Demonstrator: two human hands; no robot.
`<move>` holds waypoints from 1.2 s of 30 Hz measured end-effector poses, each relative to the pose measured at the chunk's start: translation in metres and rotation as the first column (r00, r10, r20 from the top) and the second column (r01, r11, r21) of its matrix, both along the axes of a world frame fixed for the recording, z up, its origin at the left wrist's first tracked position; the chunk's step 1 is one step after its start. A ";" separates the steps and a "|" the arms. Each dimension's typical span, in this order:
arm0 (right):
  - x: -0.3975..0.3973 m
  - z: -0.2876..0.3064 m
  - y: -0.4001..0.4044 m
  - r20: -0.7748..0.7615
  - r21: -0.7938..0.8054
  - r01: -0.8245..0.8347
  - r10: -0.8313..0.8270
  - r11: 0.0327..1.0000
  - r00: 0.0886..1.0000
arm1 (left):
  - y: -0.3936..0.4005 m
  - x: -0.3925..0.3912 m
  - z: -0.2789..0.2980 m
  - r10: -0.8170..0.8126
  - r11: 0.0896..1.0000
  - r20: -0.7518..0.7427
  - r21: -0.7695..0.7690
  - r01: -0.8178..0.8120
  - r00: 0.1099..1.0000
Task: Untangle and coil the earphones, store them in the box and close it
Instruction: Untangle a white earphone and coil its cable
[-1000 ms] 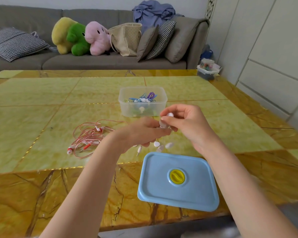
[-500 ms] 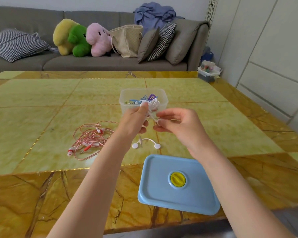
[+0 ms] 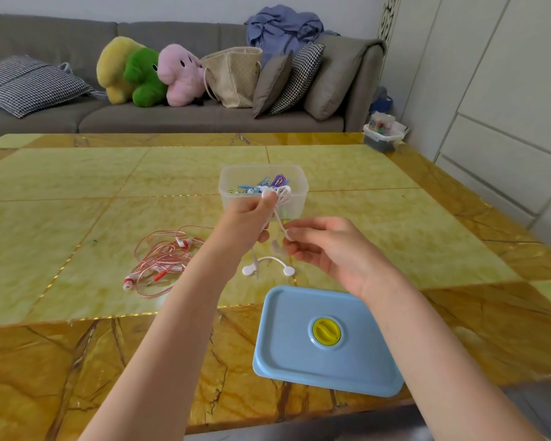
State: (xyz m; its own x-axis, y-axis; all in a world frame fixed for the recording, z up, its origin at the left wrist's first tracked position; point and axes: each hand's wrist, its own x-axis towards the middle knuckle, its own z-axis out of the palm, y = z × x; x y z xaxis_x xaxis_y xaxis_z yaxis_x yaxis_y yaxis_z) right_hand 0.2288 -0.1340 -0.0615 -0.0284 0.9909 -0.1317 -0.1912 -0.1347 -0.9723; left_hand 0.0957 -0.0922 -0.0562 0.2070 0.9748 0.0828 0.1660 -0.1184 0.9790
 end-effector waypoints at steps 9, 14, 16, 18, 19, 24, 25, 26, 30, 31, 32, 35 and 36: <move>-0.015 -0.006 0.001 0.027 0.050 -0.076 0.075 0.996 0.997 | -0.005 0.006 0.000 0.024 0.973 -0.079 0.232 -0.005 0.997; -0.016 -0.010 0.007 -0.022 0.226 0.114 -0.112 0.967 0.994 | -0.004 0.007 -0.001 -0.063 0.993 0.154 0.109 0.046 0.986; -0.014 -0.011 0.008 -0.079 0.237 0.142 -0.126 0.961 0.989 | -0.002 0.005 0.001 -0.103 0.994 0.188 0.060 0.093 0.977; -0.012 -0.012 0.009 -0.190 0.220 0.130 -0.088 0.967 0.978 | -0.004 0.003 0.004 -0.158 0.985 0.135 0.084 0.148 0.978; -0.011 -0.012 0.009 -0.234 0.215 0.110 -0.058 0.970 0.971 | -0.005 0.002 0.006 -0.189 0.977 0.075 0.116 0.180 0.979; -0.007 -0.011 0.010 -0.369 0.166 0.077 -0.011 0.983 0.929 | -0.012 0.002 0.015 -0.230 0.958 -0.065 0.163 0.237 0.971; -0.007 -0.009 0.011 -0.429 0.156 0.099 -0.023 0.983 0.903 | -0.011 0.002 0.015 -0.220 0.964 -0.044 0.142 0.224 0.975; -0.007 -0.008 0.012 -0.497 0.144 0.126 -0.038 0.982 0.867 | -0.011 0.002 0.015 -0.208 0.970 -0.027 0.121 0.210 0.978; -0.005 -0.004 0.010 -0.587 0.188 0.151 -0.012 0.971 0.810 | -0.009 0.000 0.012 -0.207 0.976 -0.008 0.064 0.207 0.978; -0.005 -0.004 0.009 -0.571 0.201 0.147 -0.006 0.969 0.821 | -0.009 0.000 0.012 -0.206 0.977 -0.010 0.059 0.206 0.979; -0.004 -0.004 0.008 -0.551 0.210 0.146 -0.006 0.967 0.835 | -0.009 0.000 0.012 -0.201 0.978 -0.015 0.057 0.202 0.979; -0.003 -0.003 0.008 -0.503 0.216 0.146 -0.018 0.965 0.864 | -0.008 -0.001 0.014 -0.184 0.980 -0.054 0.073 0.188 0.981; -0.002 -0.002 0.009 -0.497 0.214 0.153 -0.027 0.965 0.868 | -0.008 -0.001 0.014 -0.178 0.980 -0.062 0.081 0.183 0.982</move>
